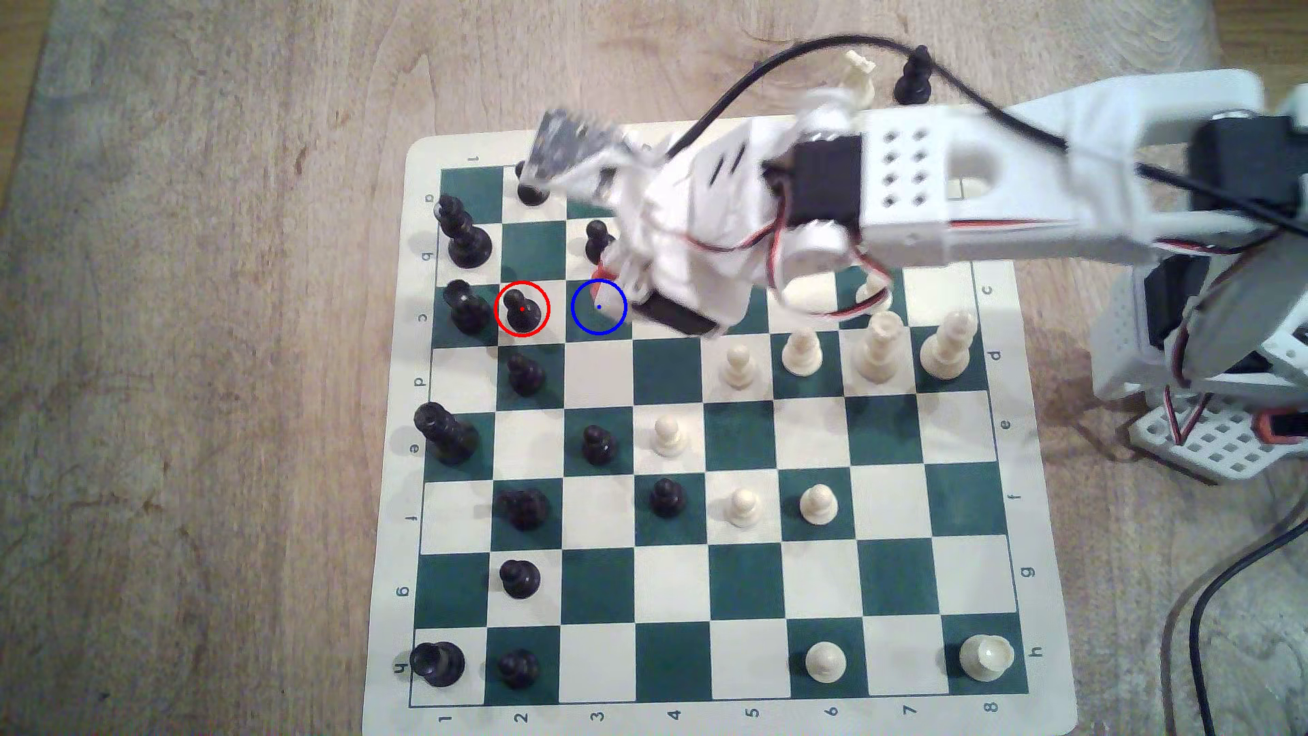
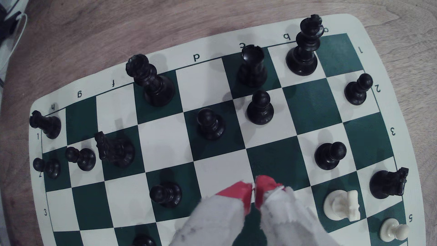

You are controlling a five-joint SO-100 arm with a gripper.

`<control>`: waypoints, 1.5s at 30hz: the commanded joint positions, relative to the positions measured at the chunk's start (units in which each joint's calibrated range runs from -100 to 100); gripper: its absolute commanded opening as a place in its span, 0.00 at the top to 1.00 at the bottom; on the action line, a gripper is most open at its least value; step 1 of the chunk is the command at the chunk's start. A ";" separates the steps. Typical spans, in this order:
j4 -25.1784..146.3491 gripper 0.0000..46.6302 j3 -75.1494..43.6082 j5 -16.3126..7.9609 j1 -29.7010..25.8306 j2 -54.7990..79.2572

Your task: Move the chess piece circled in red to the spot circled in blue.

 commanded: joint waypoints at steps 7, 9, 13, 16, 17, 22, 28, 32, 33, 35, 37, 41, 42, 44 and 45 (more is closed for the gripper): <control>-1.58 0.94 -19.94 -1.90 1.59 11.38; -1.74 0.94 -20.94 -1.90 1.75 12.57; -1.74 0.92 -24.74 -1.90 1.83 16.65; -1.74 0.91 -27.92 -2.00 1.67 19.62; -1.74 0.90 -28.64 -2.00 1.67 20.38; -1.74 0.87 -31.27 -2.05 1.83 22.33; -1.74 0.84 -32.27 -2.00 1.98 23.78; -2.31 0.82 -32.27 -1.86 2.22 24.46; -2.56 0.82 -32.27 -1.86 2.22 24.63; -2.64 0.81 -32.18 -1.95 2.22 25.14; -3.30 0.80 -31.82 -1.81 2.22 25.48; -4.36 0.77 -31.91 -1.76 2.30 26.41; -4.36 0.77 -31.91 -1.71 2.30 26.49; -4.53 0.77 -31.73 -1.61 2.53 27.26; -4.77 0.77 -31.73 -1.56 2.69 27.51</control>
